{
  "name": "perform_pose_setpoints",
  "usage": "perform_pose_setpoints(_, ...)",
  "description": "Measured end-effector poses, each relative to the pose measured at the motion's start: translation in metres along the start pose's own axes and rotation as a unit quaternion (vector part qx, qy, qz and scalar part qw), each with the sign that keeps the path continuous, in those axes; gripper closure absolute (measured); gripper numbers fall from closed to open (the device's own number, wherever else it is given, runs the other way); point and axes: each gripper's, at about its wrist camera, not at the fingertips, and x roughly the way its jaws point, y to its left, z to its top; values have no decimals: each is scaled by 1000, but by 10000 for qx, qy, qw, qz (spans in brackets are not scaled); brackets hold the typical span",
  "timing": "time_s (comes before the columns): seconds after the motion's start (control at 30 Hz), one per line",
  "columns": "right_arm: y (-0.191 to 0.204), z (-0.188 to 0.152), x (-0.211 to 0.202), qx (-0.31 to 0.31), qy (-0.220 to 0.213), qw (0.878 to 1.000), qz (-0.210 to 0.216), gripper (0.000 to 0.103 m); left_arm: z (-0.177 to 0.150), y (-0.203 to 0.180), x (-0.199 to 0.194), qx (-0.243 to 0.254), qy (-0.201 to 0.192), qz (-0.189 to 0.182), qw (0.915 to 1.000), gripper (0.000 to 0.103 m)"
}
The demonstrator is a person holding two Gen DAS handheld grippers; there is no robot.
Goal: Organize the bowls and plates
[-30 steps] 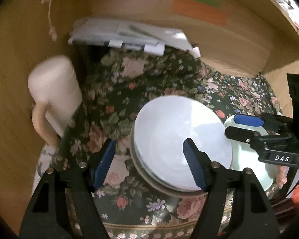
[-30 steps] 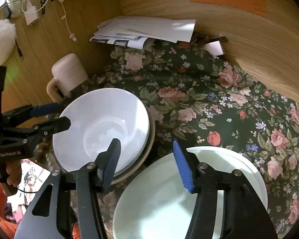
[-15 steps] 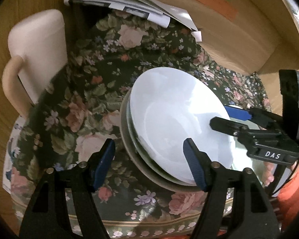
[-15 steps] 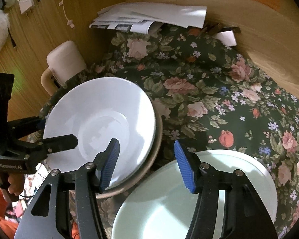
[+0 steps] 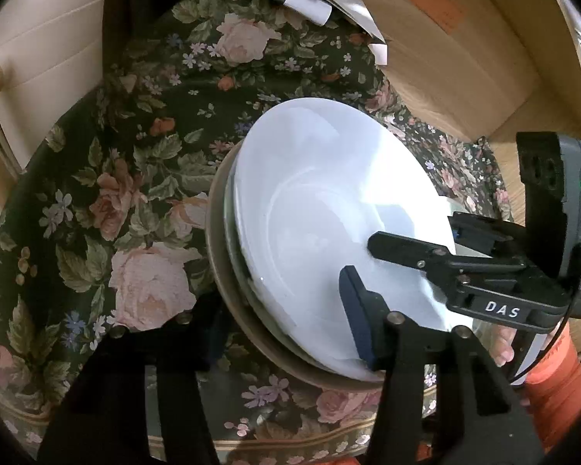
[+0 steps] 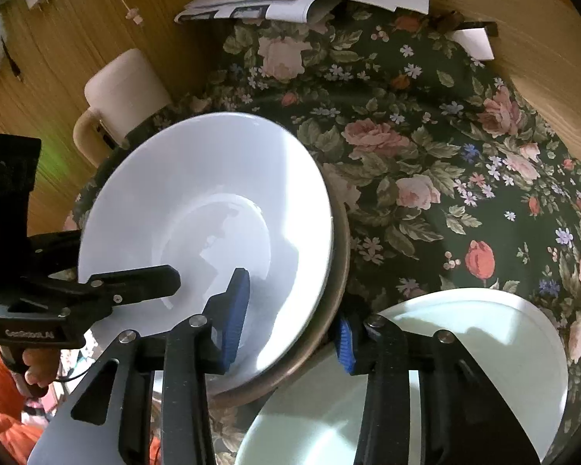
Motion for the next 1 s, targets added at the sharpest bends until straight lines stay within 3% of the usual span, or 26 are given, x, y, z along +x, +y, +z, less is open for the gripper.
perform_pose_setpoints(0.6, -4, 3, 0, 225, -181, 9996, -3, 74, 5, -6, -3, 1, -214, 491, 9986, 53)
perform_pose_setpoints(1.0, -2, 5, -15, 304, -407, 9987, 18, 75, 10, -13, -16, 15, -403, 450, 9982, 53)
